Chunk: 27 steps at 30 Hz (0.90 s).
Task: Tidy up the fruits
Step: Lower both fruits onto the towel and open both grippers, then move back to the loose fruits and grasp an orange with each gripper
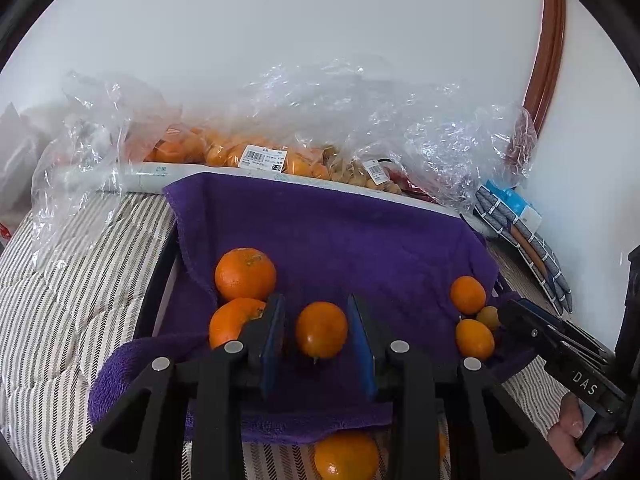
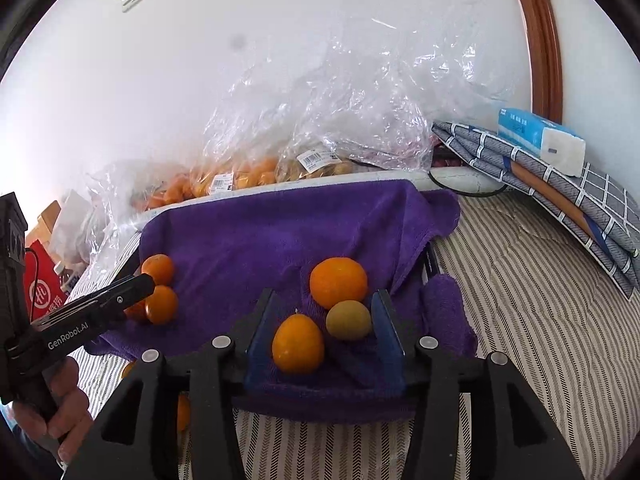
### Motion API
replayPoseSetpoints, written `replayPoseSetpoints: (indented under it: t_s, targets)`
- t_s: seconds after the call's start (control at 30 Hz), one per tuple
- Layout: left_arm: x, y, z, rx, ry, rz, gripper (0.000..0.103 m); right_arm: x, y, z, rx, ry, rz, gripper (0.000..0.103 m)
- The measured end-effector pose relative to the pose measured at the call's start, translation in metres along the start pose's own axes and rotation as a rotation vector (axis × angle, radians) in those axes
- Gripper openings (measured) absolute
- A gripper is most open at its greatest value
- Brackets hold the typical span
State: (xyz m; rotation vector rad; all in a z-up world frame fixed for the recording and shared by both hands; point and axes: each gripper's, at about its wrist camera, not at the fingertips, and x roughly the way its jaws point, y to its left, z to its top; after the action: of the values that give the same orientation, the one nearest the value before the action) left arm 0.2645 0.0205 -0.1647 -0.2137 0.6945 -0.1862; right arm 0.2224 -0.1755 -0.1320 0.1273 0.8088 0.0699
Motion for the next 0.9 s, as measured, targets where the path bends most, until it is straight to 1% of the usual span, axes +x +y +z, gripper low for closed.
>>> replayPoseSetpoints:
  t_s: [0.03,0.1,0.33,0.53,0.63,0.73,0.8,0.9]
  targets:
    - [-0.001,0.000,0.000,0.000,-0.005,-0.002,0.035,0.000,0.000,0.000,0.001,-0.003,0.000,0.048]
    - [-0.002,-0.001,-0.001,0.001,-0.011,-0.001,0.036,0.000,-0.001,0.000,0.006,-0.009,0.007,0.048]
    - [-0.008,-0.002,-0.002,-0.010,-0.032,0.002,0.038,-0.007,-0.003,-0.001,0.019,-0.049,-0.008,0.048]
    - [-0.013,-0.004,-0.003,-0.009,-0.056,0.010,0.039,-0.012,-0.002,-0.001,0.016,-0.065,-0.017,0.049]
    - [-0.019,-0.008,-0.006,0.008,-0.083,0.029,0.039,-0.015,-0.001,-0.001,0.010,-0.073,-0.028,0.050]
    - [-0.029,-0.011,-0.009,0.028,-0.134,0.054,0.039,-0.019,0.003,0.000,-0.003,-0.089,-0.063,0.050]
    - [-0.036,-0.010,-0.011,0.034,-0.154,0.055,0.039,-0.023,0.006,0.000,-0.022,-0.093,-0.046,0.050]
    - [-0.043,-0.003,-0.014,0.009,-0.170,0.067,0.041,-0.034,0.012,-0.001,-0.015,-0.105,-0.047,0.050]
